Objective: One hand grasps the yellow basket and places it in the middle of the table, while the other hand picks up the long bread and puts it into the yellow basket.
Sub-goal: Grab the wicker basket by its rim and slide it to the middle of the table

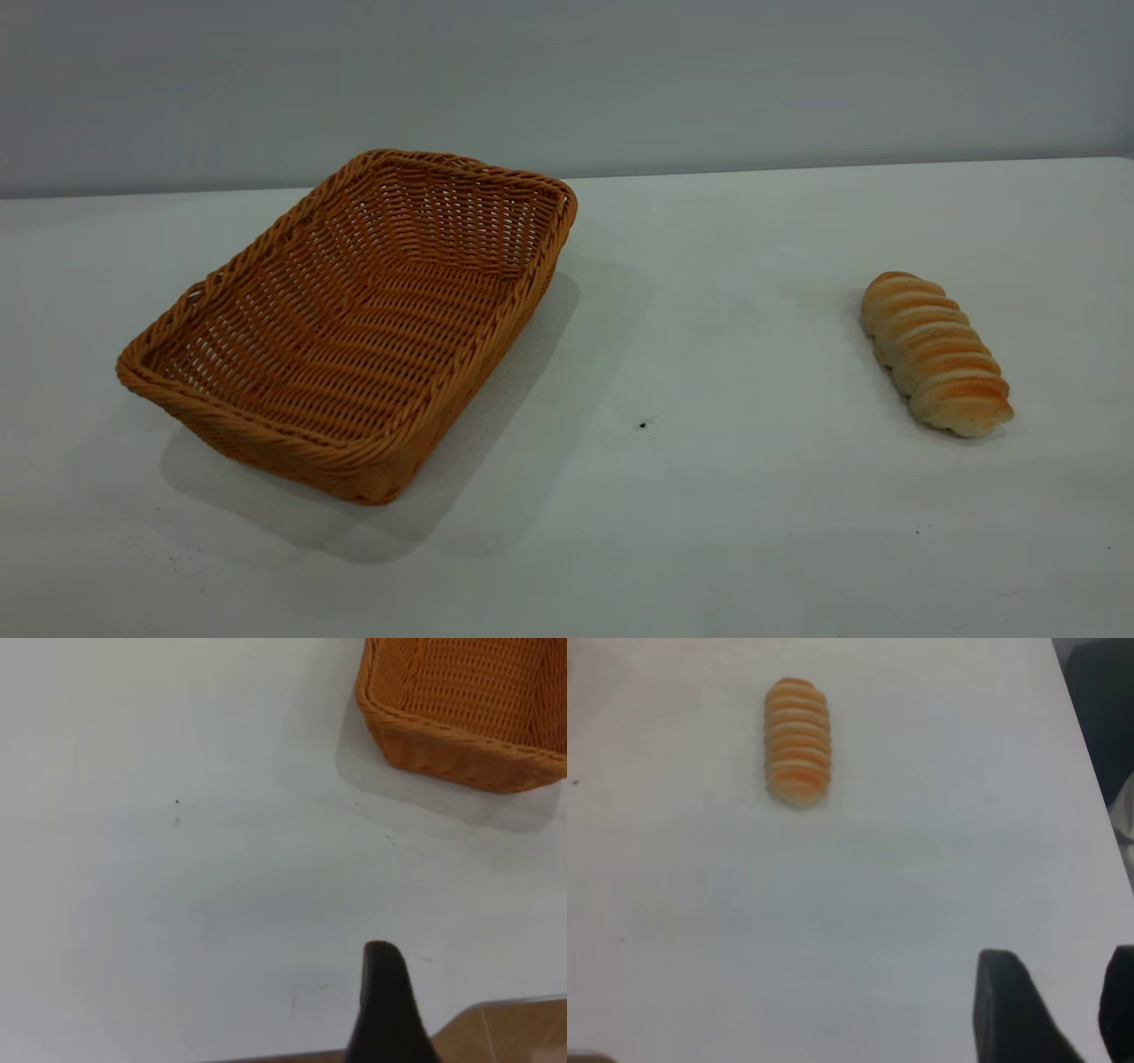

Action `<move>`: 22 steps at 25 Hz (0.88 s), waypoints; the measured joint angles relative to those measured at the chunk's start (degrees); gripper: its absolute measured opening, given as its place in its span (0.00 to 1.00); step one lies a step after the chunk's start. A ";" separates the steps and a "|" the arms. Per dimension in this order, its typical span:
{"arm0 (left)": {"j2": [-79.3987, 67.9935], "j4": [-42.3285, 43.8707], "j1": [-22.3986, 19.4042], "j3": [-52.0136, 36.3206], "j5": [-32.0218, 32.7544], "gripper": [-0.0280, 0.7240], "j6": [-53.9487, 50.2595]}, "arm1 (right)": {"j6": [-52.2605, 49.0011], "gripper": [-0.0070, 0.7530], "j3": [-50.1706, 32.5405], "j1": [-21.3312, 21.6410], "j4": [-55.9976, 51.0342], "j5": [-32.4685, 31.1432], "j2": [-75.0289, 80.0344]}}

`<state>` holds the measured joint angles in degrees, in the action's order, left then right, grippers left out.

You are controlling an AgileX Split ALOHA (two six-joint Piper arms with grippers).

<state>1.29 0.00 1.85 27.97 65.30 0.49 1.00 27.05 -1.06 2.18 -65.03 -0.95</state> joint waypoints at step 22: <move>0.00 0.00 0.00 0.00 0.00 0.78 0.00 | 0.00 0.39 0.00 -6.02 0.00 0.00 0.00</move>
<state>1.29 0.00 1.85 27.97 65.30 0.49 1.00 27.05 -7.08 2.18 -65.03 -0.95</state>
